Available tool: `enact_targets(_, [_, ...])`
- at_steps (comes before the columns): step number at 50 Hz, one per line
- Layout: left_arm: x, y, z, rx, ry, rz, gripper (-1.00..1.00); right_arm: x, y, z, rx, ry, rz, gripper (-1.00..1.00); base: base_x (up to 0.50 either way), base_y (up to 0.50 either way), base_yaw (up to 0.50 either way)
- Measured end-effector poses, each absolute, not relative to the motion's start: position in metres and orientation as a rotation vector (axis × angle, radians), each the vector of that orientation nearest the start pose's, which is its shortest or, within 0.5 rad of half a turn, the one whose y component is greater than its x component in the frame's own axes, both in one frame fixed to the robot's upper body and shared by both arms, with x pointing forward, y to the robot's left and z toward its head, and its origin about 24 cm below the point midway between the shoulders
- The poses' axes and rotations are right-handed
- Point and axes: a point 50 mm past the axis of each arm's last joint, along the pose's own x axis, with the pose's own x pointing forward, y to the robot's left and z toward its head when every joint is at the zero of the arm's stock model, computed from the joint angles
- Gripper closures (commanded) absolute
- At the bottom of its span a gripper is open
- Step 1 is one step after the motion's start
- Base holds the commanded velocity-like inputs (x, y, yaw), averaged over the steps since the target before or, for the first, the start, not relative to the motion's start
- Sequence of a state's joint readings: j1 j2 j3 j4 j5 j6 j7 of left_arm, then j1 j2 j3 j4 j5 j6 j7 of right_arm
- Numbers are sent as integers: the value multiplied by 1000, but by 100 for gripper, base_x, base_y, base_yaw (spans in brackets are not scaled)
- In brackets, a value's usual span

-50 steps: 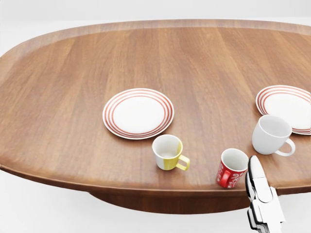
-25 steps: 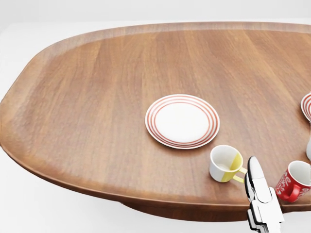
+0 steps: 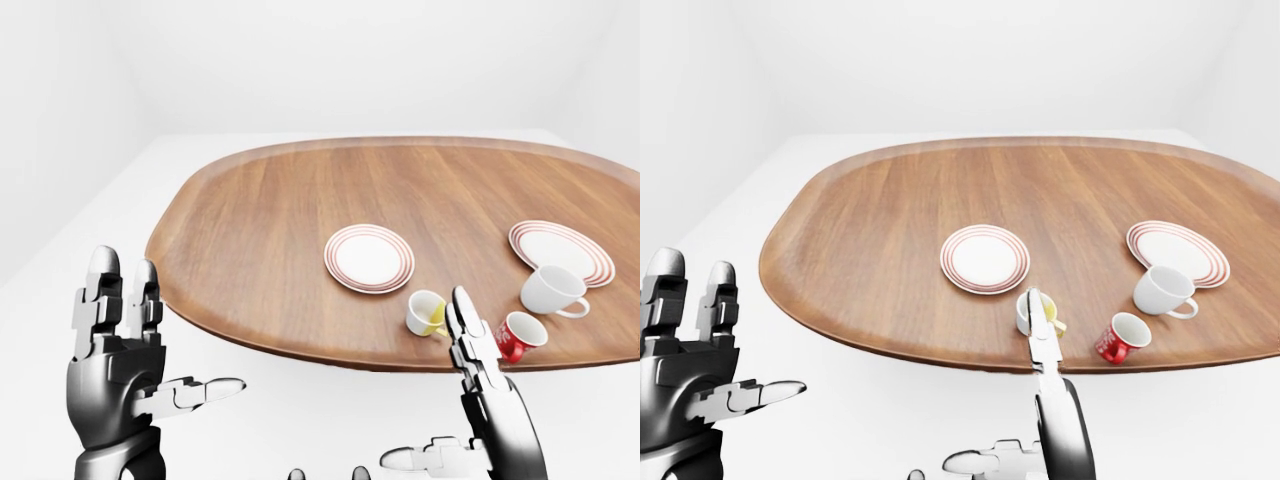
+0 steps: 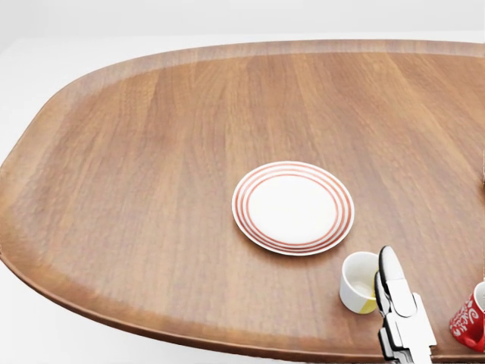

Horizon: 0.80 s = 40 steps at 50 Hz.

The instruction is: Put the red mug on the left plate.

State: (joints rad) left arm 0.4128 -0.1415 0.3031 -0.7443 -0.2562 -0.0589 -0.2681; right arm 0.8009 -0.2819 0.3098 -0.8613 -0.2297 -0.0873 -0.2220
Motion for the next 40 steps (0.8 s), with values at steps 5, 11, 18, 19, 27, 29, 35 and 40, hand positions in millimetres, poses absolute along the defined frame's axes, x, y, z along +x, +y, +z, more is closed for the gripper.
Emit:
enact_targets(5, [146,208,135,-93,-450,135,-100,102,-140,113,-247,-166,13,-100,50,0,0])
enact_targets(11, [147,207,135,-93,-451,133,-100,102,-139,113,-242,-167,21,-100,50,0,0])
enact_targets(18, [147,207,135,-94,-451,132,-100,102,-138,113,-240,-170,28,-100,50,0,0])
enact_targets(19, [147,207,135,-94,-451,132,-100,102,-138,113,-240,-171,28,-100,50,0,0])
enact_targets(27, [147,207,135,-94,-452,132,-100,102,-138,114,-239,-175,33,-100,50,0,0])
enact_targets(29, [147,207,135,-94,-452,132,-100,102,-138,114,-239,-176,34,-100,50,0,0])
enact_targets(35, [147,207,136,-95,-455,128,-100,103,-137,115,-243,-180,37,-100,50,-1,0])
enact_targets(40, [147,207,136,-95,-454,126,-100,102,-137,115,-247,-180,39,-100,50,-2,0])
